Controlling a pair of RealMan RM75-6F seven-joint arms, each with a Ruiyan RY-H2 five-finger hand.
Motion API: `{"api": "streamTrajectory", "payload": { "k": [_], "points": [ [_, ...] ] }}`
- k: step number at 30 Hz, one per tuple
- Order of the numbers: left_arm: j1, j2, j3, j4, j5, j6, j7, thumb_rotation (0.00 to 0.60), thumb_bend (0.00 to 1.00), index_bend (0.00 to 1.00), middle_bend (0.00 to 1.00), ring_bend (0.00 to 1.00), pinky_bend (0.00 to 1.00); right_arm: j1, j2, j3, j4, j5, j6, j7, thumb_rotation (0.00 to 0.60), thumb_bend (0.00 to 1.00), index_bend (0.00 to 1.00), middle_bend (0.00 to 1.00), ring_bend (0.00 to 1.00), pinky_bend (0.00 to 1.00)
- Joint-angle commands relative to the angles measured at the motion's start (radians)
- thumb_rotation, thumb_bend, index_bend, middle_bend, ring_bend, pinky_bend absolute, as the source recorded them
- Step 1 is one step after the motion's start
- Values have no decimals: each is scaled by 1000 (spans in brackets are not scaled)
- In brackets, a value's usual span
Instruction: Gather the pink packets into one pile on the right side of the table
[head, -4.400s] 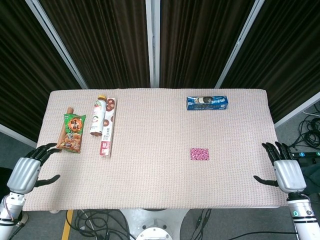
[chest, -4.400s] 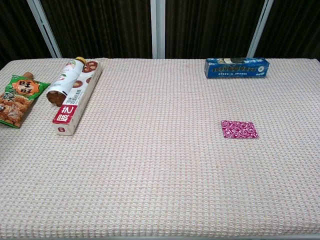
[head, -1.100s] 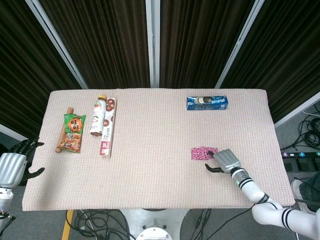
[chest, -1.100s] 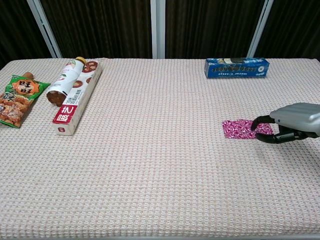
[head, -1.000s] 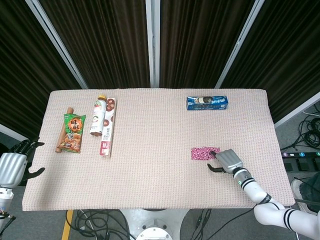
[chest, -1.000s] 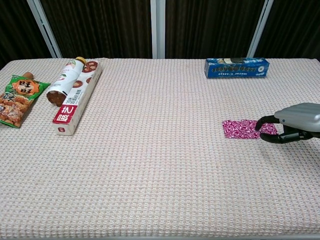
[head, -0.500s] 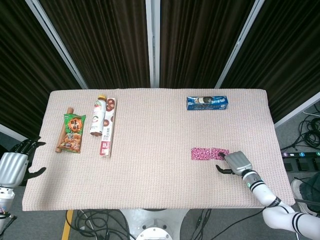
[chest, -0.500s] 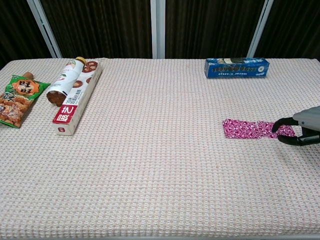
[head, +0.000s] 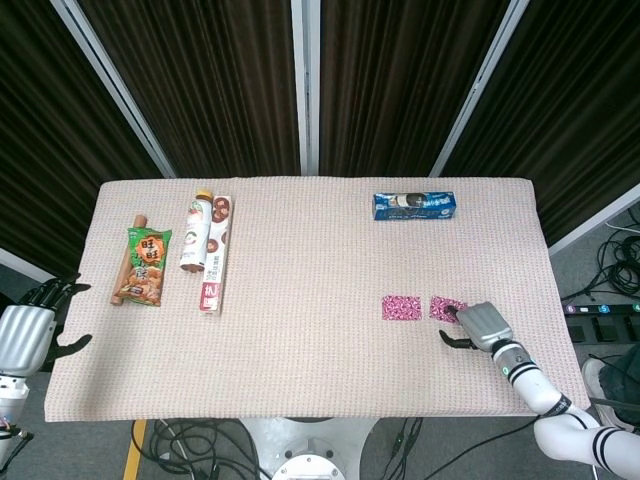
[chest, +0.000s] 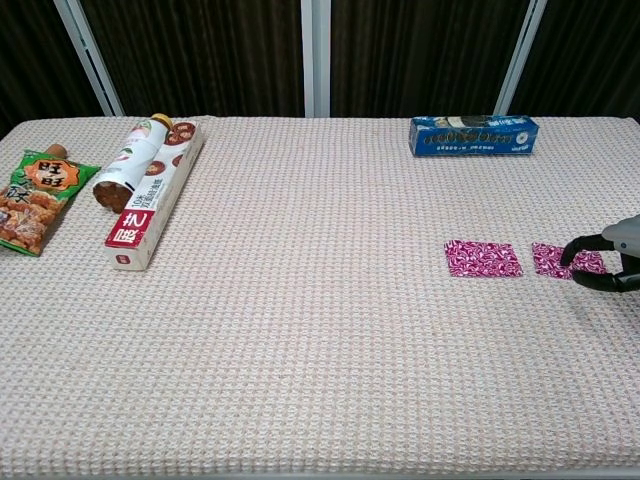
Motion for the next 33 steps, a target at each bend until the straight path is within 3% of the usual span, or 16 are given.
{"api": "streamTrajectory", "payload": {
  "k": [1,19,33],
  "points": [
    [0,0,0,0,-1,-1,0,600,0,312,293,234,344,3,2,4,1,0,-2,1,20,354,211,1000,1000,984],
    [-1,0,-5,9,-9,-4,-16,600,0,312,293,234,344,40,7,43,-68,5,1,-28,16,354,213,1000,1000,985],
    [6,8,-9,24,-17,3,-41,600,0,312,293,234,344,68,-49,39,-107,54,-12,-115,13,354,212,1000,1000,985]
  ]
}}
